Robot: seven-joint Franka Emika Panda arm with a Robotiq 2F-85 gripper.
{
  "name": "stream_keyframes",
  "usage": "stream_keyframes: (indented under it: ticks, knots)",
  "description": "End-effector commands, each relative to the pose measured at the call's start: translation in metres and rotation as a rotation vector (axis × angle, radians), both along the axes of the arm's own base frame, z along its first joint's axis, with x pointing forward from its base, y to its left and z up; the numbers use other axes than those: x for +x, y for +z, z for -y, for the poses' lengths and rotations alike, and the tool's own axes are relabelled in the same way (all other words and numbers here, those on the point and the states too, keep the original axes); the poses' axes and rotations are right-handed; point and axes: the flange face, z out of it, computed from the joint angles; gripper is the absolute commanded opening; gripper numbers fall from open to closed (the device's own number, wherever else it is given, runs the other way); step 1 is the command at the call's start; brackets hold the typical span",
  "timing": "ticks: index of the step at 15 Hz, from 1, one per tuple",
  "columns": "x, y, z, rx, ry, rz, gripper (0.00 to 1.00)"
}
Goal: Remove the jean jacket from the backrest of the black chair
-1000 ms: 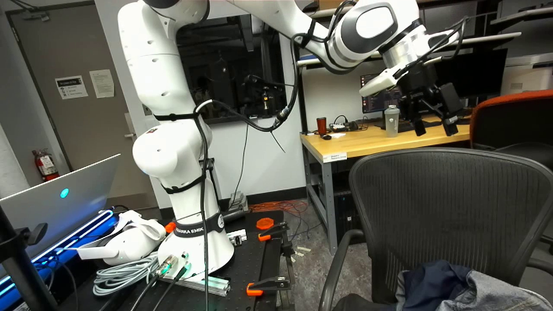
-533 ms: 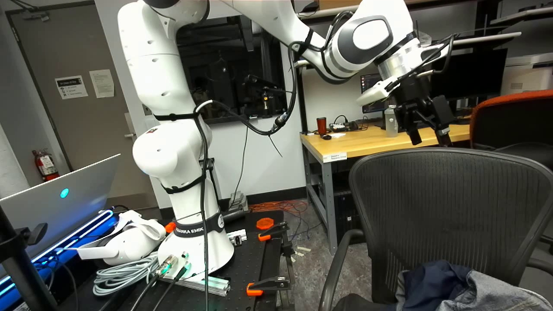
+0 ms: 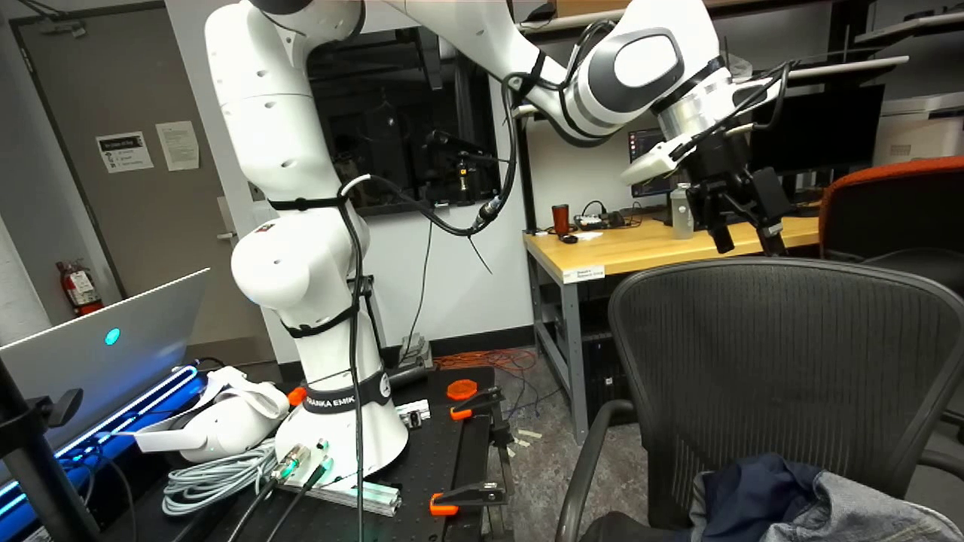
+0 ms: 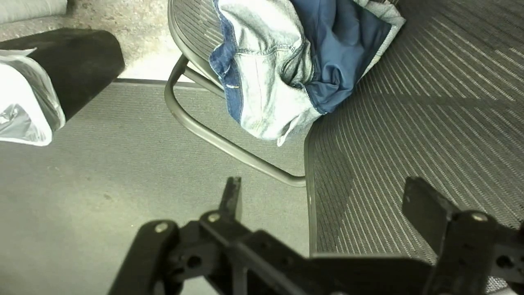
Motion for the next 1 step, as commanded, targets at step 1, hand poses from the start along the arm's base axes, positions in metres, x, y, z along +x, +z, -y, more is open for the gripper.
stream_keyframes:
  ticks: [1]
  knots:
    - [0.0001, 0.0006, 0.0002, 0.001, 0.001, -0.001, 1.0]
